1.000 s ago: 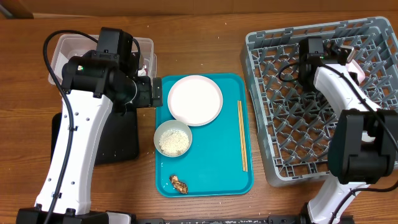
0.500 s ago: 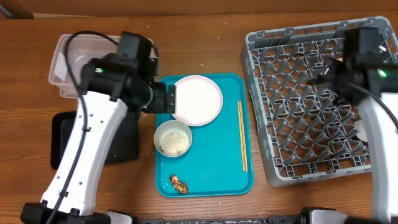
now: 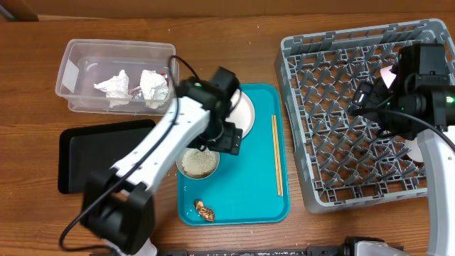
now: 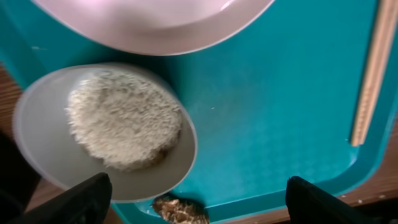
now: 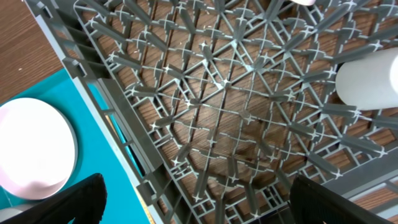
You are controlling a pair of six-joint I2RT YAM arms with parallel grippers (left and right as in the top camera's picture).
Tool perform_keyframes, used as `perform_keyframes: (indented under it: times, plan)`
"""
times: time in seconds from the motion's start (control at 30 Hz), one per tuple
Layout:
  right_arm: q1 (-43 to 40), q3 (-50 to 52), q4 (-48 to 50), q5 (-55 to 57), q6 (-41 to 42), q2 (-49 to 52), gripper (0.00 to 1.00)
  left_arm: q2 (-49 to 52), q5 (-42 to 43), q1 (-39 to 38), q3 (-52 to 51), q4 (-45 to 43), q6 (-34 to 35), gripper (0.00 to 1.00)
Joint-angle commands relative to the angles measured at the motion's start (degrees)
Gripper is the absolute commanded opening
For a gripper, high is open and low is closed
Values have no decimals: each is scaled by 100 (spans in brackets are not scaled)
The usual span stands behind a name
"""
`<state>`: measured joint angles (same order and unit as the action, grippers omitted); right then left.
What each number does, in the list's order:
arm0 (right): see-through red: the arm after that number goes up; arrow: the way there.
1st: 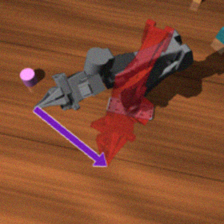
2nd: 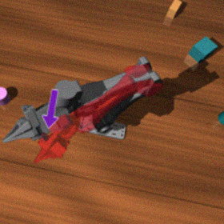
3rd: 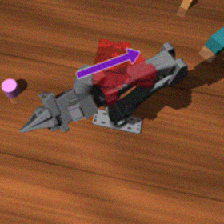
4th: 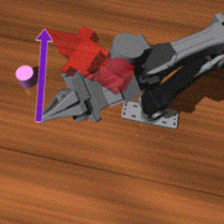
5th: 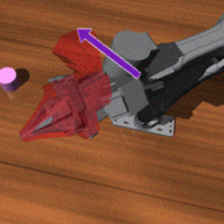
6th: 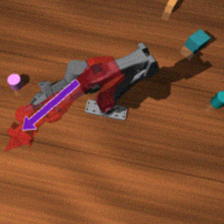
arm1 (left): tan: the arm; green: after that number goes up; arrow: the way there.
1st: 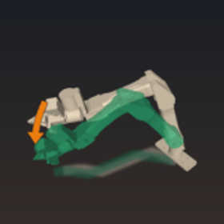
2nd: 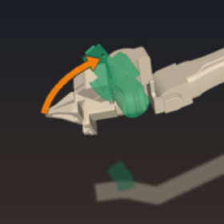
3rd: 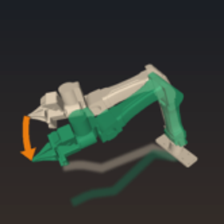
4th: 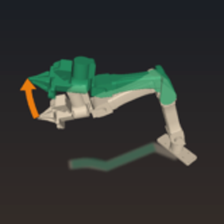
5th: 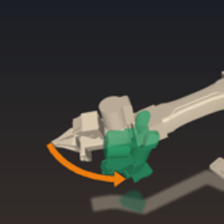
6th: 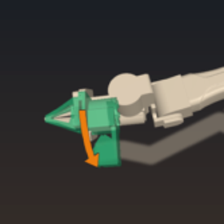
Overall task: Sort waste into correct bins and load items into the dishwasher
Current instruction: 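Grasp the rice bowl rim with the left gripper and lift it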
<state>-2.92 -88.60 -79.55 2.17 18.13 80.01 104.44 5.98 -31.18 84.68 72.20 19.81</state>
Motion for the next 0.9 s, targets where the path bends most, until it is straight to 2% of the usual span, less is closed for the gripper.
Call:
perform_keyframes:
  times: [0.0, 0.13, 0.2, 0.23, 0.3, 0.4, 0.57, 0.87]
  plan:
    - [-4, 13, 0, -87, -57, 11, 97, 570, 39, -225, -33, -94, 205, 89]
    - [-11, 13, -55, -85, -57, 11, 97, 1075, 44, -319, -33, -92, 212, 79]
    - [-9, 13, -44, -85, -55, 11, 98, 1270, 35, -323, -33, -107, 210, 68]
    - [-9, 13, -37, -85, -57, 11, 98, 1342, 4, -323, -33, -111, 212, 59]
    - [-9, 13, -33, -85, -57, 11, 98, 1414, -22, -323, -33, -107, 210, 33]
    - [-9, 13, -35, -83, -57, 11, 97, 1388, -140, -323, -15, -103, 212, 7]
    - [-11, 13, -35, -79, -57, 11, 97, 1154, -728, -308, 138, 136, 584, 4]
    - [-11, 13, -44, 116, -57, 11, 97, -378, -785, 197, 133, 160, 610, 4]
